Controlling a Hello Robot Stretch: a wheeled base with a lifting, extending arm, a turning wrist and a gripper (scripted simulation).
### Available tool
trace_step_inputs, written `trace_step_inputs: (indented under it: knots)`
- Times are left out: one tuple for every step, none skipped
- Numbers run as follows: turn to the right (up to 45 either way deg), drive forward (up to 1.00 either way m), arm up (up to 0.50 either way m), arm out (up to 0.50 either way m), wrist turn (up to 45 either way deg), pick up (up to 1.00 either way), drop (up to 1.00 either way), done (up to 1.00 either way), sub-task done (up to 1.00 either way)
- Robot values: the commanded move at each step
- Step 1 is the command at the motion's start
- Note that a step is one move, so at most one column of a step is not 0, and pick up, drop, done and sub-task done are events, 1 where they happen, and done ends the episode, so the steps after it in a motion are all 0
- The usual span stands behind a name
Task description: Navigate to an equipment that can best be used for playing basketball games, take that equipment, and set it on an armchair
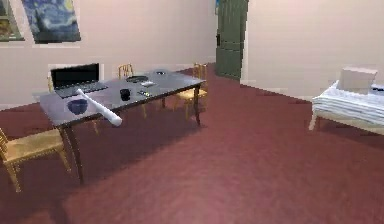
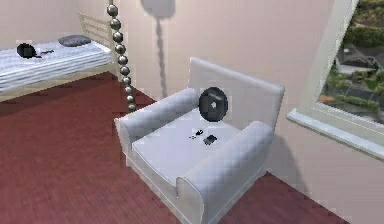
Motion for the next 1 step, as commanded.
trace_step_inputs:
  knots:
    - [6.0, 0.0, 0.0, 0.0, 0.0, 0.0, 0.0, 0.0, 0.0]
